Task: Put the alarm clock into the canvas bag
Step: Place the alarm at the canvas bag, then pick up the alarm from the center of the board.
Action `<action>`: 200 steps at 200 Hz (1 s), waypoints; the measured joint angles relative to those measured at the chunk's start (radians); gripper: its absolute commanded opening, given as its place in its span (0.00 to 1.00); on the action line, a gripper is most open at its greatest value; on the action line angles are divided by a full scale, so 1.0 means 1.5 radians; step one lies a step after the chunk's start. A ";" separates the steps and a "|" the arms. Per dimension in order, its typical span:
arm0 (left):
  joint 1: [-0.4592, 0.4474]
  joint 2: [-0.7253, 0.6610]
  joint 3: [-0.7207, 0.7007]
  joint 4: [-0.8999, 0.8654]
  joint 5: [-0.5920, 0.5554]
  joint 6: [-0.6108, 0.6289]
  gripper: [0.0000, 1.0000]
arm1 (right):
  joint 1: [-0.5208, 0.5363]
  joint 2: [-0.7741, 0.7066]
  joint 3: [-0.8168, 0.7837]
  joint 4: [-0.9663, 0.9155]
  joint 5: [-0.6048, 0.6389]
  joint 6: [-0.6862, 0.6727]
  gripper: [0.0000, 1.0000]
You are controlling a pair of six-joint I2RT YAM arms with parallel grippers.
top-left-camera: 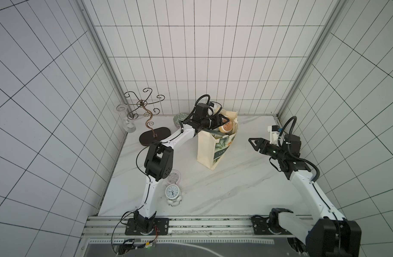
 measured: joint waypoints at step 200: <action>0.262 -0.754 -0.672 -0.227 -0.119 0.191 0.93 | 0.449 0.067 0.156 -0.098 0.121 -0.329 0.88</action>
